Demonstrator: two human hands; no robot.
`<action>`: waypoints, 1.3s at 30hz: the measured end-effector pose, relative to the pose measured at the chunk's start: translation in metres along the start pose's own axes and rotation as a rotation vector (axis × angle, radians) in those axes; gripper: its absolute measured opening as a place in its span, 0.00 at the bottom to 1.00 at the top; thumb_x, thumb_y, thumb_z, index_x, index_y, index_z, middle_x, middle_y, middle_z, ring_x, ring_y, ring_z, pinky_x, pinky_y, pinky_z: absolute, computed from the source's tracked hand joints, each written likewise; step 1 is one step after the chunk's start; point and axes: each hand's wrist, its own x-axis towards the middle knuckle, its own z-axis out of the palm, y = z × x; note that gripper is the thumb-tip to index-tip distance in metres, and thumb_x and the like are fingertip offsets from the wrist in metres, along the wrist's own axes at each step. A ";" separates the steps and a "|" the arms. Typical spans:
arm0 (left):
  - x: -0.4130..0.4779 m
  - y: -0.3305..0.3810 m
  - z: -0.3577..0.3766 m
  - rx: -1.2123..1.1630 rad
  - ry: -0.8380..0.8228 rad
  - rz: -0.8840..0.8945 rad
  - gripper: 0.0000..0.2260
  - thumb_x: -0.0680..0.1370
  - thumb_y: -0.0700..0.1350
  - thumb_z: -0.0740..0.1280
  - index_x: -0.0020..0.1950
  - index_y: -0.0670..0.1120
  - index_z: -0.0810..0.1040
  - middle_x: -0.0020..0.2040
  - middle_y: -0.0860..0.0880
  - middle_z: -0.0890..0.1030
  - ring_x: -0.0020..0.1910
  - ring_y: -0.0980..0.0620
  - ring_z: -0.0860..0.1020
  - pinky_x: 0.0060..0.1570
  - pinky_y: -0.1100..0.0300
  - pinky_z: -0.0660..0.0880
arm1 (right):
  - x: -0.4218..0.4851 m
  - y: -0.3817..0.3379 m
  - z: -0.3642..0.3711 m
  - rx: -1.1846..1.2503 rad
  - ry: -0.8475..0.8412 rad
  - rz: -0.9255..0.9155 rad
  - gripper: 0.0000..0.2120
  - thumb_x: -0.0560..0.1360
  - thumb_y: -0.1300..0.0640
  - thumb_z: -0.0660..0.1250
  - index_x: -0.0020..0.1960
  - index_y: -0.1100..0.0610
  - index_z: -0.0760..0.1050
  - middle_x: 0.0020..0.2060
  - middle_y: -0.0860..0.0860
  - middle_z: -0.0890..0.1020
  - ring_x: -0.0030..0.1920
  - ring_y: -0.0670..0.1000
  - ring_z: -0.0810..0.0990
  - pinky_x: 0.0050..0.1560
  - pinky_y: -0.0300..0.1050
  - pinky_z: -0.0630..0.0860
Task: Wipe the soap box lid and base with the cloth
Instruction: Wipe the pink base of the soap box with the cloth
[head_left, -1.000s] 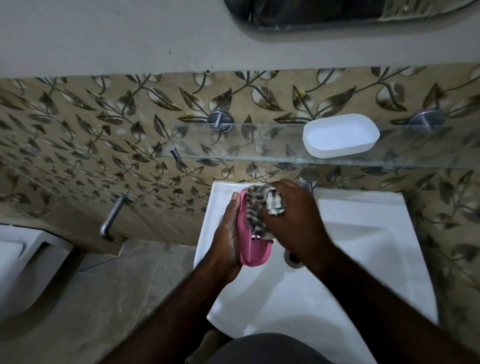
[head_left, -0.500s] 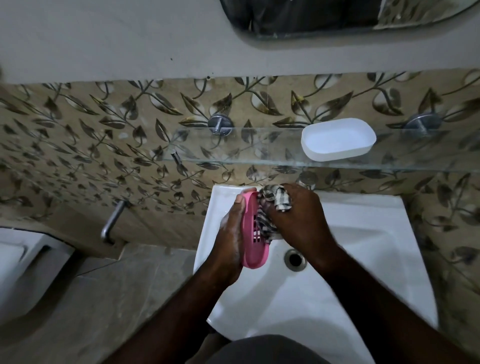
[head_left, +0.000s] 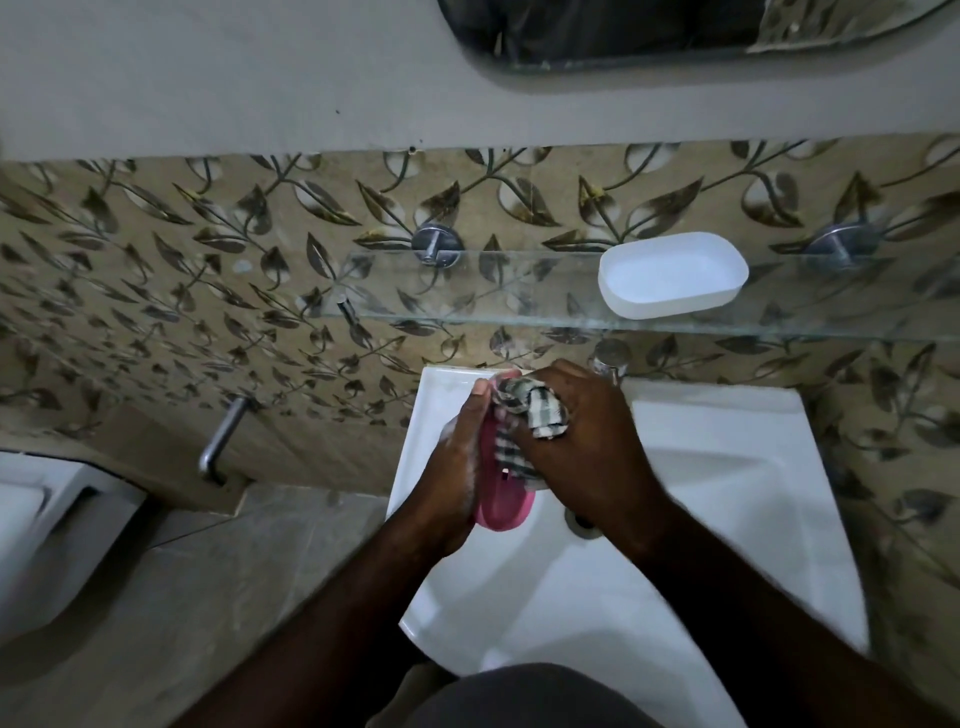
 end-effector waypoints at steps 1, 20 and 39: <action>0.001 0.000 -0.001 -0.009 -0.001 0.002 0.28 0.73 0.63 0.62 0.64 0.45 0.78 0.59 0.41 0.82 0.61 0.41 0.79 0.57 0.51 0.76 | 0.000 -0.001 0.000 0.012 -0.020 -0.027 0.07 0.67 0.60 0.72 0.45 0.54 0.81 0.36 0.40 0.74 0.35 0.39 0.74 0.39 0.29 0.68; -0.002 0.007 -0.006 0.002 0.003 0.010 0.25 0.72 0.62 0.59 0.54 0.45 0.82 0.53 0.41 0.84 0.51 0.41 0.82 0.48 0.53 0.80 | 0.004 -0.002 0.003 -0.071 0.008 -0.002 0.07 0.65 0.62 0.73 0.43 0.55 0.81 0.38 0.49 0.78 0.38 0.49 0.78 0.38 0.39 0.70; -0.004 0.006 -0.010 0.080 -0.057 -0.012 0.23 0.76 0.63 0.62 0.62 0.49 0.79 0.57 0.38 0.82 0.49 0.41 0.80 0.51 0.46 0.76 | -0.004 0.019 0.005 -0.070 0.064 0.101 0.07 0.69 0.63 0.72 0.46 0.57 0.80 0.42 0.52 0.82 0.43 0.55 0.81 0.45 0.49 0.76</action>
